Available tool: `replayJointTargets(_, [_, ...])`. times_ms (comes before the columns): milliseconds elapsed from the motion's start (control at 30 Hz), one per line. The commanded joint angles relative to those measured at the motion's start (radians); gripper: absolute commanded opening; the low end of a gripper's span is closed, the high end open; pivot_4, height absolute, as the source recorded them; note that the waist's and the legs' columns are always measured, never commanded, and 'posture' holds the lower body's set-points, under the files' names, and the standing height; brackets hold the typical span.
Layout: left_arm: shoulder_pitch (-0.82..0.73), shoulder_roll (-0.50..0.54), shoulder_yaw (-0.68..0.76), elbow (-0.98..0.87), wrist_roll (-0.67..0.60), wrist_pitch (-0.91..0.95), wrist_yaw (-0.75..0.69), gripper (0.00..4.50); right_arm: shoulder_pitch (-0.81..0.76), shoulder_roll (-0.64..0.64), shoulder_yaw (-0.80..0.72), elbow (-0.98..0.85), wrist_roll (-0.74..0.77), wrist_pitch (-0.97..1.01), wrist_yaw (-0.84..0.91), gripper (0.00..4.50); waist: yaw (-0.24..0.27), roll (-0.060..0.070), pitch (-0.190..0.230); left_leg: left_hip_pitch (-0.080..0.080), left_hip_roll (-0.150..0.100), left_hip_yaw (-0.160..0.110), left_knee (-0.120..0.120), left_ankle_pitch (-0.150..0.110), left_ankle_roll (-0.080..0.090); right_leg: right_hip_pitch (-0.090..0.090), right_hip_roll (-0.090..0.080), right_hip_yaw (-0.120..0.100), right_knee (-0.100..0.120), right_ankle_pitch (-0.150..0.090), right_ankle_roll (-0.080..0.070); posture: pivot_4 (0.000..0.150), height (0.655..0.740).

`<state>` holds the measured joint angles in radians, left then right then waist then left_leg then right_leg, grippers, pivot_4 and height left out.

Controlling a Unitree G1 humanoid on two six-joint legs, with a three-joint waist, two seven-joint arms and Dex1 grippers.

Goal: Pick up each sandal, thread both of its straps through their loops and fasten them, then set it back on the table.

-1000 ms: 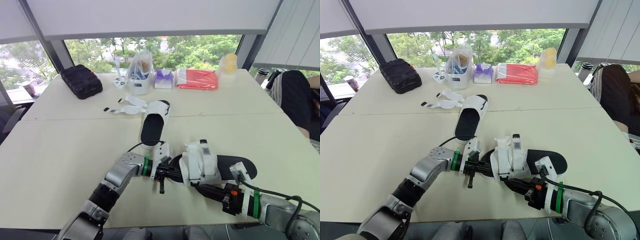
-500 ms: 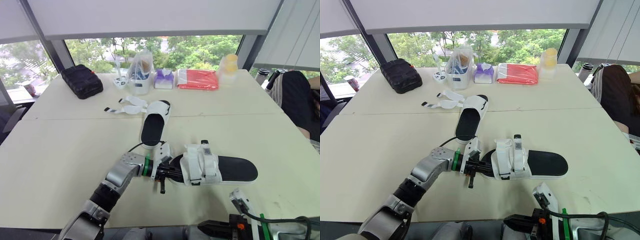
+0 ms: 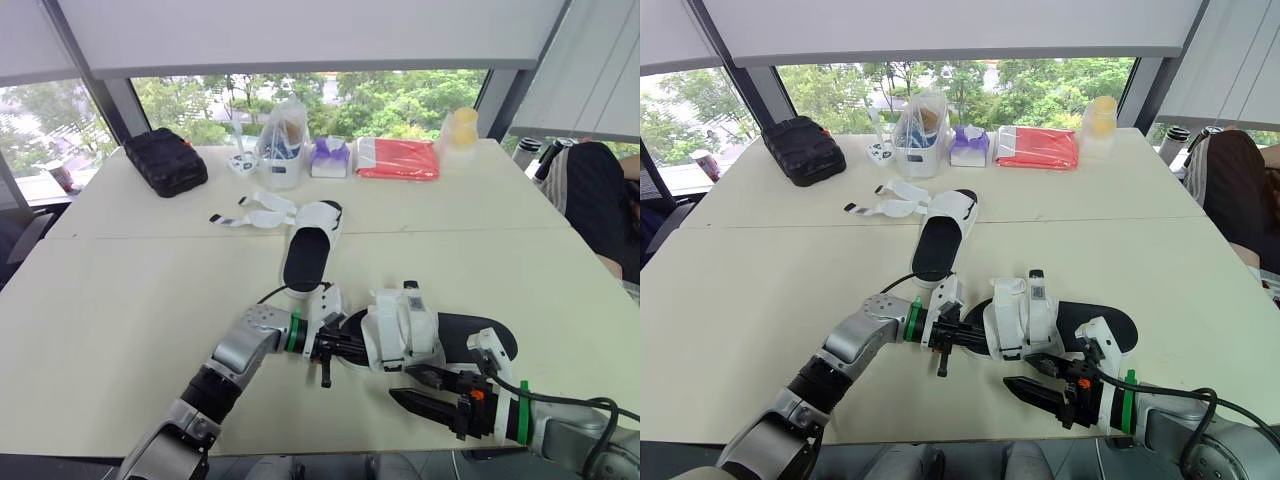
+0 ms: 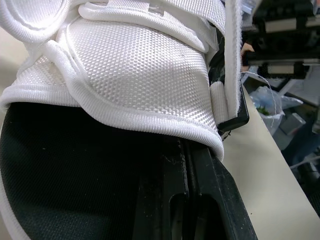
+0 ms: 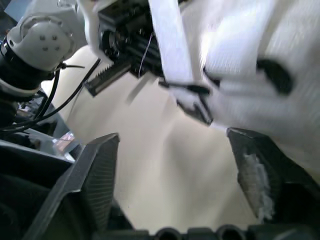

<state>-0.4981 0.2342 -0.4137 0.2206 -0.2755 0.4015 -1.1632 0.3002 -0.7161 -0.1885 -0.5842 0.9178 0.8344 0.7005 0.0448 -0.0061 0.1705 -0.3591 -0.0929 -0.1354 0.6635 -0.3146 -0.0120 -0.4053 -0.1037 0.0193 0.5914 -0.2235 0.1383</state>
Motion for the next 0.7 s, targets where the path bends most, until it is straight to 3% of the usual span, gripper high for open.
replayJointTargets(33, [0.012, 0.01, -0.024, 0.06, 0.055, 0.017, 0.033, 0.0, -0.019, 0.007, -0.031, 0.0, 0.014, -0.008, -0.007, 3.81, 0.0, 0.0, 0.0, 0.0, 0.0, 0.0, 0.0, 0.0, 0.0, 0.0, 0.0, 0.0, 0.0, 0.001, 0.001, 0.15, 0.74])
replayJointTargets(400, [0.012, 0.006, -0.022, 0.064, 0.054, 0.017, 0.034, 0.0, -0.072, 0.06, -0.008, -0.012, 0.096, 0.029, -0.04, 3.81, -0.006, 0.0, 0.0, 0.001, 0.001, 0.0, 0.0, 0.0, 0.0, 0.0, 0.001, 0.0, 0.0, 0.0, -0.001, 0.15, 0.74])
replayJointTargets(500, [0.011, 0.004, -0.021, 0.066, 0.055, 0.015, 0.035, 0.0, -0.079, 0.077, 0.022, 0.003, 0.071, 0.025, -0.045, 2.99, -0.005, 0.0, 0.0, 0.001, 0.001, 0.0, 0.0, 0.0, 0.0, 0.0, 0.001, 0.0, 0.0, 0.0, -0.001, 0.15, 0.74])
replayJointTargets(700, [0.013, 0.0, -0.018, 0.065, 0.057, 0.015, 0.039, 0.0, -0.106, 0.117, 0.021, 0.039, 0.058, 0.02, -0.061, 0.04, -0.003, 0.0, 0.0, 0.0, 0.0, 0.0, 0.0, 0.0, 0.0, -0.001, 0.0, 0.0, 0.0, 0.002, 0.001, 0.15, 0.74])
